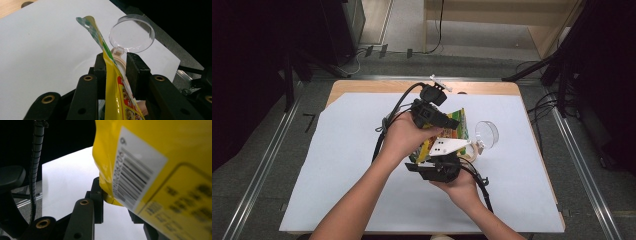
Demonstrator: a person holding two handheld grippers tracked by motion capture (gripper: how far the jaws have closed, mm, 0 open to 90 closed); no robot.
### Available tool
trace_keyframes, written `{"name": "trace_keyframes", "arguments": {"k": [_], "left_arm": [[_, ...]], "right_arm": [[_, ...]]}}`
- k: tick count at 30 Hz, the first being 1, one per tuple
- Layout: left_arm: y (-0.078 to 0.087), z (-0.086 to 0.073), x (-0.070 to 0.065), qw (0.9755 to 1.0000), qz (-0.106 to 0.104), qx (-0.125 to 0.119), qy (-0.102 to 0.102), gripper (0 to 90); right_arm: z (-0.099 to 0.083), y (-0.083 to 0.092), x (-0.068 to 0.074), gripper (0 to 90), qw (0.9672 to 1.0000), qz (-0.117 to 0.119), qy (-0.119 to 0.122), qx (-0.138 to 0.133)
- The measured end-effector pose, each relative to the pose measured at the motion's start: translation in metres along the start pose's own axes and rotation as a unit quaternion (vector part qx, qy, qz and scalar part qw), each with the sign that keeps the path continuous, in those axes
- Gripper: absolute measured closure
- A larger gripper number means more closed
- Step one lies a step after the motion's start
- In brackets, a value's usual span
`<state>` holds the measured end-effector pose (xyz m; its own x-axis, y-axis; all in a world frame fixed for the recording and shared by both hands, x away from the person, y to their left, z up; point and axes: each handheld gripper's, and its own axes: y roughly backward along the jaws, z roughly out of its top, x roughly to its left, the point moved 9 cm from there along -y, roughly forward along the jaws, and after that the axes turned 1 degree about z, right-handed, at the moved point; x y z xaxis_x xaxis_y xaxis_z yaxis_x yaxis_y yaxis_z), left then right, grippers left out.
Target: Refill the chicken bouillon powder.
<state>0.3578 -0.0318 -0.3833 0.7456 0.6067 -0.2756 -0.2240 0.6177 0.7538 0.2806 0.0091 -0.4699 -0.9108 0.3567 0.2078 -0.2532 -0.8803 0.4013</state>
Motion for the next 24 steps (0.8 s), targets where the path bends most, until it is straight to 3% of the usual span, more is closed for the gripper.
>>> {"name": "trace_keyframes", "arguments": {"k": [7,24], "left_arm": [[-0.0014,-0.0001,0.0009,1.0000,0.000,0.005,-0.001,71.9],[0.0053,-0.0045,-0.0010,1.0000,0.001,0.002,0.000,71.7]], "right_arm": [[0.0001,-0.0004,0.0004,71.2,1.0000,0.005,-0.008,-0.002],[0.0017,-0.0025,0.0070,71.2,1.0000,0.005,-0.001,-0.004]]}}
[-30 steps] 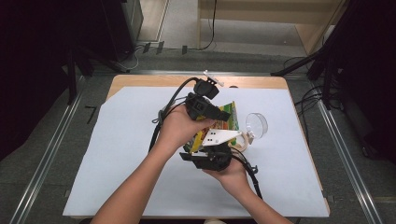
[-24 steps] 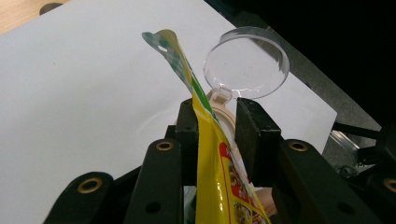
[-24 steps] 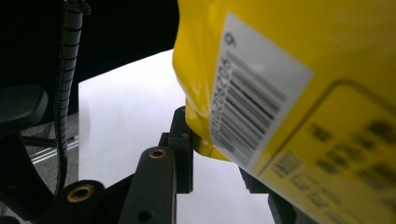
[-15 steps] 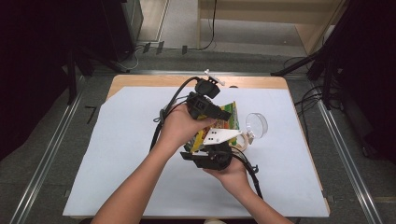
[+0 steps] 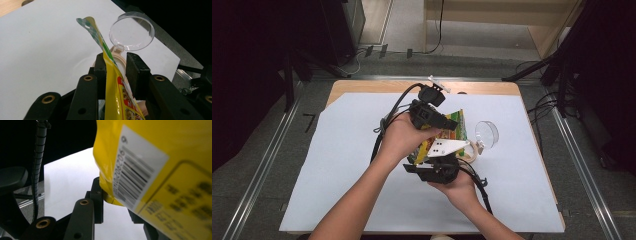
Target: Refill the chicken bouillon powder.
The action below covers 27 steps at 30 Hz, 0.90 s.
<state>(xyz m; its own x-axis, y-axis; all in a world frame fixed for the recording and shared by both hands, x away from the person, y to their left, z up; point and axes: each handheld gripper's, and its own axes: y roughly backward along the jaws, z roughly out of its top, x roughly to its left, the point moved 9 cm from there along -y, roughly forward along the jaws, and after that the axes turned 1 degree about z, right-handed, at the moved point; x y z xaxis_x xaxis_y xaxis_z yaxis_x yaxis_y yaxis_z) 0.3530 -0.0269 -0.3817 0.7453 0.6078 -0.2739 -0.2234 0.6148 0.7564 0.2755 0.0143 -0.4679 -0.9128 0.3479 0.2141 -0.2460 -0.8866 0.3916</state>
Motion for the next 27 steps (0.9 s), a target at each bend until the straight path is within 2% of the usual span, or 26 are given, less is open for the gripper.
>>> {"name": "trace_keyframes", "arguments": {"k": [20,27], "left_arm": [[0.0062,-0.0067,-0.0010,1.0000,0.000,-0.001,-0.003,71.7],[0.0036,-0.0049,-0.0005,1.0000,-0.002,-0.004,-0.001,71.7]], "right_arm": [[0.0000,-0.0031,0.0090,70.9,1.0000,0.007,0.003,0.003],[-0.0008,-0.0024,0.0056,71.4,1.0000,0.003,0.006,0.004]]}}
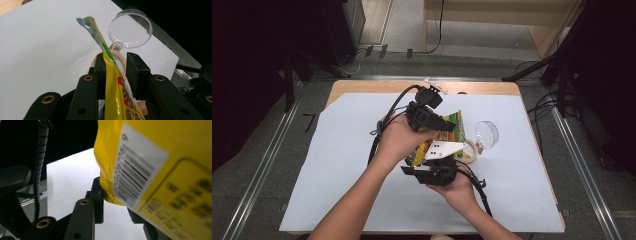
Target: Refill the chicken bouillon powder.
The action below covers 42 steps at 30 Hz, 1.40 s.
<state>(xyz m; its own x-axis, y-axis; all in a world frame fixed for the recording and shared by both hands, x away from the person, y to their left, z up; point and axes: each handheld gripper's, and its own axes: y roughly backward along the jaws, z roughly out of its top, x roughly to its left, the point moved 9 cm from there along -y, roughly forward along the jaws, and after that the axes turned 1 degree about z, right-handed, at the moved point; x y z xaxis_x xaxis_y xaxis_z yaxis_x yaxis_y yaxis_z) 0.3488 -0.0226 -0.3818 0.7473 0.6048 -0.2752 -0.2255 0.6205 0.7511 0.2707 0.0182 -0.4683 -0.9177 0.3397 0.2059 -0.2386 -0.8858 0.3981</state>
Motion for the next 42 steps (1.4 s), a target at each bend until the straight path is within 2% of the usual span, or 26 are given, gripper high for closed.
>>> {"name": "trace_keyframes", "arguments": {"k": [6,17,25,34,42], "left_arm": [[-0.004,0.004,-0.001,1.0000,0.002,0.003,-0.004,71.5],[-0.008,0.005,0.002,0.9999,-0.003,0.011,0.005,71.7],[-0.009,0.008,0.005,0.9998,-0.004,0.015,0.011,71.8],[-0.009,0.006,0.006,0.9999,-0.003,0.014,0.006,71.4],[-0.009,0.003,0.007,0.9999,-0.004,0.006,0.010,71.4]], "right_arm": [[0.000,0.002,-0.004,70.8,1.0000,-0.004,-0.005,-0.003],[-0.001,0.004,-0.008,70.3,0.9999,-0.006,-0.011,0.003],[0.003,0.006,-0.008,70.2,0.9996,0.001,-0.028,0.005],[0.001,0.004,-0.009,70.1,0.9997,-0.002,-0.023,0.007],[-0.002,0.003,-0.010,70.0,0.9997,-0.004,-0.016,0.019]]}}
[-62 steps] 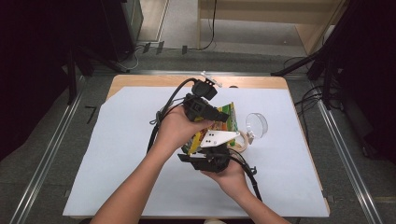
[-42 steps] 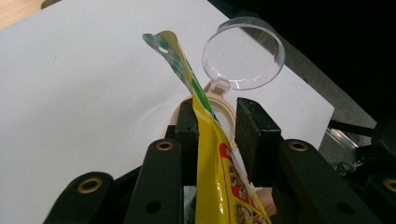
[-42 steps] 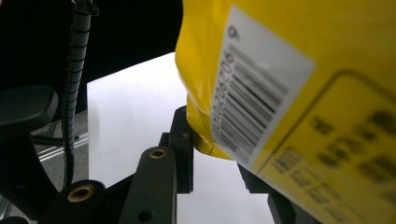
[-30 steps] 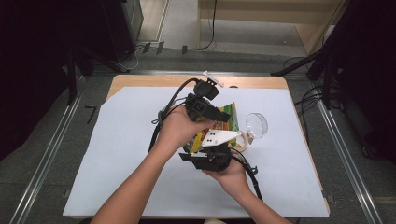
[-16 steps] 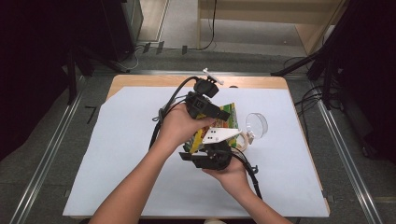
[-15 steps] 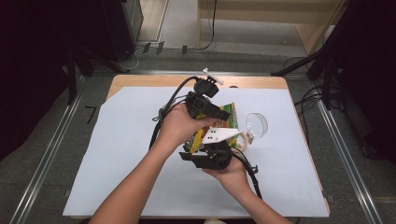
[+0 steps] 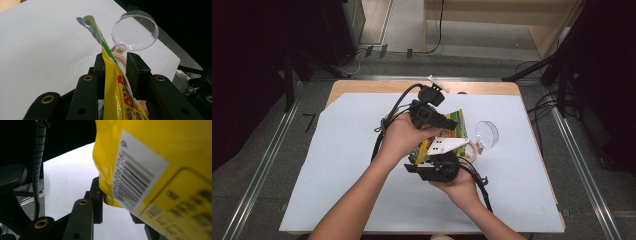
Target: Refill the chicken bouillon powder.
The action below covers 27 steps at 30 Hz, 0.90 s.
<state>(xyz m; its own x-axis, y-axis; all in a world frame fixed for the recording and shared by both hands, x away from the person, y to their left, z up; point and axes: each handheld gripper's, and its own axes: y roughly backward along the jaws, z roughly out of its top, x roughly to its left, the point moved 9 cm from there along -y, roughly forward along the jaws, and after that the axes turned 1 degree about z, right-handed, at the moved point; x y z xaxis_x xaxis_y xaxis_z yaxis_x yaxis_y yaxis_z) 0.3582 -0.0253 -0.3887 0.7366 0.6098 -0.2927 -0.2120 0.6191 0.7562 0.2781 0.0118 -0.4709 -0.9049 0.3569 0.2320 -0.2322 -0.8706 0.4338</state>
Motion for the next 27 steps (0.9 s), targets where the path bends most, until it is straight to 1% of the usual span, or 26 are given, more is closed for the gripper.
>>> {"name": "trace_keyframes", "arguments": {"k": [5,8,14,19,27], "left_arm": [[0.0014,0.0009,-0.0002,1.0000,-0.003,0.001,0.004,71.4],[0.0018,0.0021,0.0003,1.0000,-0.004,0.003,0.006,71.5],[0.0019,0.0020,0.0007,1.0000,-0.006,0.003,0.007,71.5],[0.0014,0.0023,0.0006,1.0000,-0.005,0.002,0.006,71.4],[0.0046,0.0005,0.0003,1.0000,-0.006,0.000,0.004,71.5]], "right_arm": [[0.0015,0.0005,0.0014,70.0,1.0000,0.002,-0.001,0.002],[0.0031,0.0011,0.0024,70.0,1.0000,0.004,-0.007,0.001],[0.0034,0.0014,0.0033,70.1,0.9999,0.006,-0.008,0.001],[0.0027,0.0013,0.0020,70.1,1.0000,0.001,-0.004,0.003],[0.0042,0.0003,0.0064,70.1,1.0000,0.004,-0.005,-0.001]]}}
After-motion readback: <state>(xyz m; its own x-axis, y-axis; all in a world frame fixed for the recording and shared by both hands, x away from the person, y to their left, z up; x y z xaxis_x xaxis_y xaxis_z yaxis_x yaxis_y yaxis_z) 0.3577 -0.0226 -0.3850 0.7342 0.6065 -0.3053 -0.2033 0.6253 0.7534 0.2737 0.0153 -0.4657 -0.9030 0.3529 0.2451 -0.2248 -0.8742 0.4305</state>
